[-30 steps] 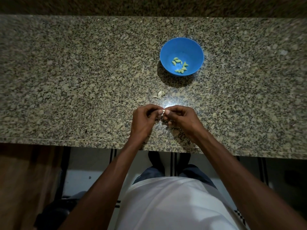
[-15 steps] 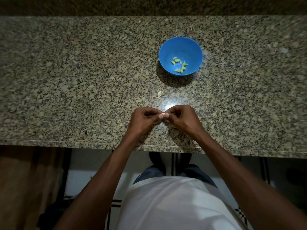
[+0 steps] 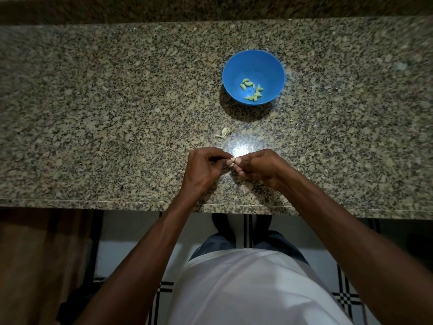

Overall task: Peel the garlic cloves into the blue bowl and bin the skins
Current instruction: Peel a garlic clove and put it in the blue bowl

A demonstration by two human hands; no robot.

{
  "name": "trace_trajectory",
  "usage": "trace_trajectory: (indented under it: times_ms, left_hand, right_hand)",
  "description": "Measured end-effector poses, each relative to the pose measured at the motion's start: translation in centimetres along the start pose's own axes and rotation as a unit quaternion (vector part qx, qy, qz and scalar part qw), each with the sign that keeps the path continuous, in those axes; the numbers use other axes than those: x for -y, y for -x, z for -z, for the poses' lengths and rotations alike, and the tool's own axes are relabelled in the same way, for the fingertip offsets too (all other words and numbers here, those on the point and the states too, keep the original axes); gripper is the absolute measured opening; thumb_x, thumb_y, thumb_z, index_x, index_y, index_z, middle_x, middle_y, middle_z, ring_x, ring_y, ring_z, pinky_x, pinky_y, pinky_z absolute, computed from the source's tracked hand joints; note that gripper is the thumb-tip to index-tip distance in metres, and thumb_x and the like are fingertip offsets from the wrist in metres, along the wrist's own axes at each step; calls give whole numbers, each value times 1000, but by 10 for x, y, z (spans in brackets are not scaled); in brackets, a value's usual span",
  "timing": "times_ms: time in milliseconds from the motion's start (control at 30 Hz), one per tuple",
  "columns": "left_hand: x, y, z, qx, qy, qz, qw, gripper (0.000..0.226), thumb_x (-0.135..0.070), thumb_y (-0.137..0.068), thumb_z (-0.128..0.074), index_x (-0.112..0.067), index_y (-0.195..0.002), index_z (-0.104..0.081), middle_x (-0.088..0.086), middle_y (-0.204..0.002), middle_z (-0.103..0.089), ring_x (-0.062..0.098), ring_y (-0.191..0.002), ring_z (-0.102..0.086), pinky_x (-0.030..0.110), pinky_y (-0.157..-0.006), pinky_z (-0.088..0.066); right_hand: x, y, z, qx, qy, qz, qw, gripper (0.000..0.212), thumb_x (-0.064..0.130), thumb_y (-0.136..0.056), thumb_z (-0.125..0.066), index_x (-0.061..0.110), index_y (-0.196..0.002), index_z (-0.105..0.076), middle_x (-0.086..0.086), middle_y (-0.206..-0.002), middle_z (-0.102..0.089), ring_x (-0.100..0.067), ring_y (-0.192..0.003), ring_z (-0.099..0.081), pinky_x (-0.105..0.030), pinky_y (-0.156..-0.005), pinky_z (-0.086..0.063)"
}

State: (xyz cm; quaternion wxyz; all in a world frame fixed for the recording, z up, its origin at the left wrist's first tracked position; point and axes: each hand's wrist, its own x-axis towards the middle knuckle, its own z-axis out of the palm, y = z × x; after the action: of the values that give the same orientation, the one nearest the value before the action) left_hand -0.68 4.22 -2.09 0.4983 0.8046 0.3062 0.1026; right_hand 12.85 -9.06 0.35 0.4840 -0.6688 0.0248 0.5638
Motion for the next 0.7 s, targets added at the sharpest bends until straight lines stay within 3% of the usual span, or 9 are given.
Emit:
trace_trajectory:
  times_ms: [133,267,467,600,700]
  left_hand:
    - [-1,3,-1,-5,-42,-59,997,15,-4,-88,-78,-14,-98,-83,-5,-93,-79,4,-85,-74,31,-78,-63]
    - [-1,7,0,-16,-47,-101,994,14,-2,-88,-76,-11,-97,-82,-3,-93,-79,4,-85,-73,29,-77,-62]
    - [1,8,3,-19,-105,-175,979,24,9,-84,-73,-7,-100,-82,4,-100,-79,15,-93,-73,29,-85,-60]
    - [6,7,4,-1,-140,-209,968,23,9,-85,-72,-5,-102,-81,6,-101,-78,21,-95,-73,33,-85,-59]
    - [9,7,1,5,-123,-175,977,15,0,-91,-73,-8,-102,-80,2,-98,-77,15,-90,-71,35,-81,-59]
  right_hand:
    - [0,-2,-3,30,-29,-56,998,38,5,-102,-64,10,-70,-83,-4,-87,-73,-8,-74,-65,-22,-81,-58]
    - [-2,-4,-4,48,-140,-142,979,14,7,-103,-63,3,-94,-74,-2,-85,-72,-5,-71,-66,-16,-67,-58]
    - [-10,-5,-4,74,-273,-222,933,24,0,-104,-56,-4,-89,-74,-7,-79,-74,-8,-64,-69,-20,-56,-59]
    - [-15,-8,-5,52,-265,-202,941,24,-1,-102,-59,-3,-84,-74,-7,-78,-74,-10,-65,-69,-21,-58,-61]
    - [-21,-8,-8,-4,-125,-75,989,16,4,-99,-69,-1,-87,-78,-9,-83,-75,-13,-71,-68,-25,-72,-60]
